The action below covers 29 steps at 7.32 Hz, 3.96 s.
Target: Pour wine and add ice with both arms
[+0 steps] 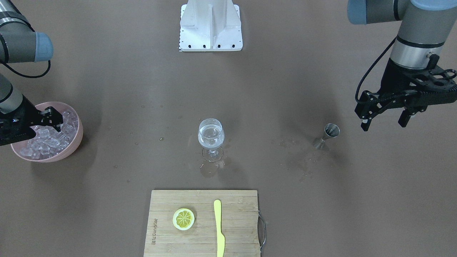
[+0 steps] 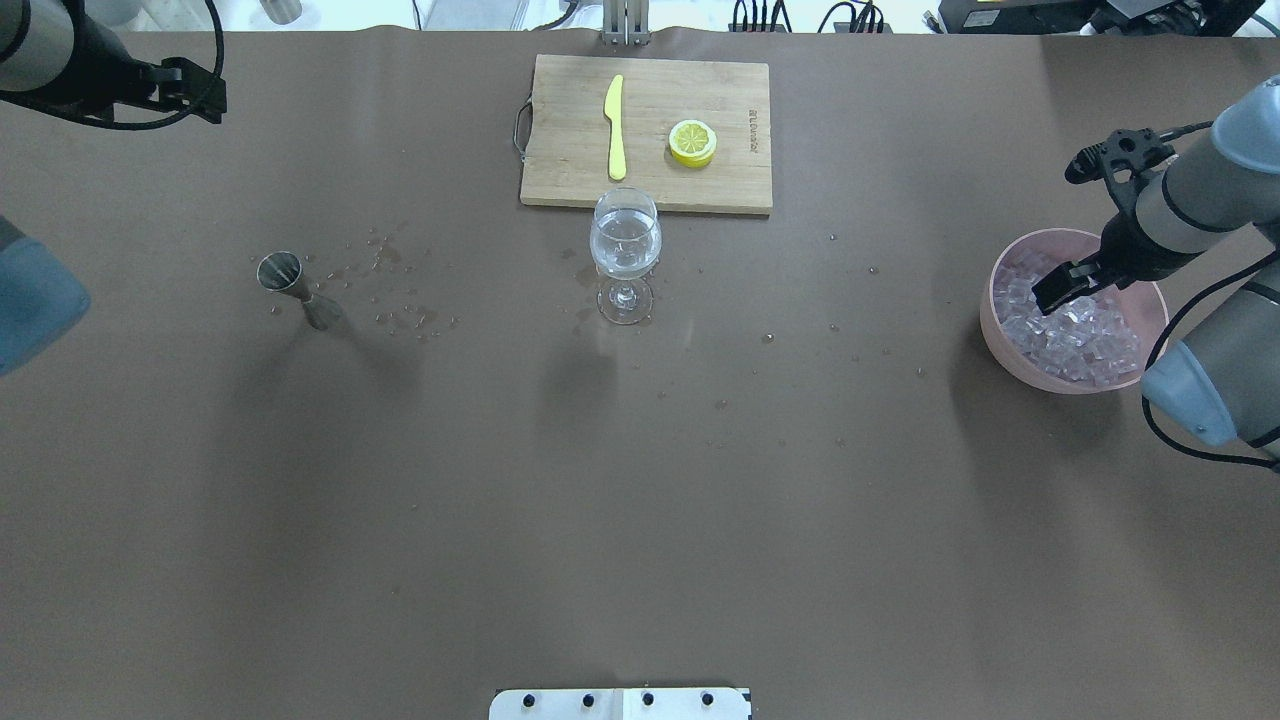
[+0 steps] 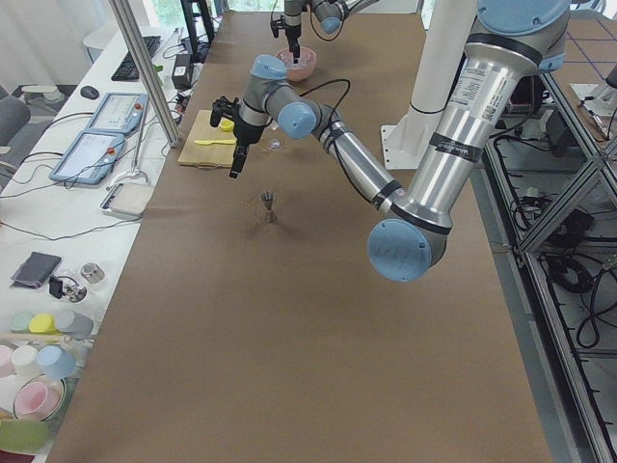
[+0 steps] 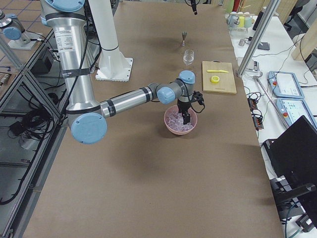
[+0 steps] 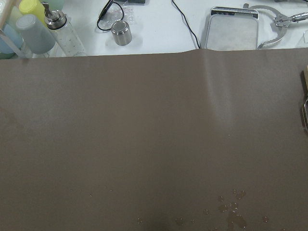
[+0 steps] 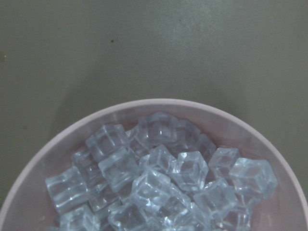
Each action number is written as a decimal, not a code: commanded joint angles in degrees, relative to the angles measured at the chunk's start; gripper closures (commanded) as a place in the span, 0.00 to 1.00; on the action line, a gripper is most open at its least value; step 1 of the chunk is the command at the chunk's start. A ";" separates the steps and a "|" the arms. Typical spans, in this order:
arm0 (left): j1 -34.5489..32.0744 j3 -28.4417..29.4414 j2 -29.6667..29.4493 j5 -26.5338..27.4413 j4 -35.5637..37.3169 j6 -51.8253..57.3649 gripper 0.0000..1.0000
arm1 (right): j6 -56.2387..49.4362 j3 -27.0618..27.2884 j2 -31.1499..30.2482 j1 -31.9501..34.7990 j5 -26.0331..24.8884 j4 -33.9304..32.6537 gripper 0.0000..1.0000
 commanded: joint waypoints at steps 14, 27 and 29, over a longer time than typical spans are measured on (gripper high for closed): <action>-9.04 6.24 0.61 -5.51 -0.08 24.07 0.02 | 17.53 11.36 21.46 0.69 4.63 -17.12 1.00; -16.71 21.48 0.09 -5.98 4.22 43.15 0.02 | 58.26 -8.50 35.01 -14.00 -4.95 21.12 1.00; -17.23 21.48 0.00 -5.98 4.22 43.15 0.02 | 57.92 -8.50 35.10 -14.00 -4.95 20.86 0.02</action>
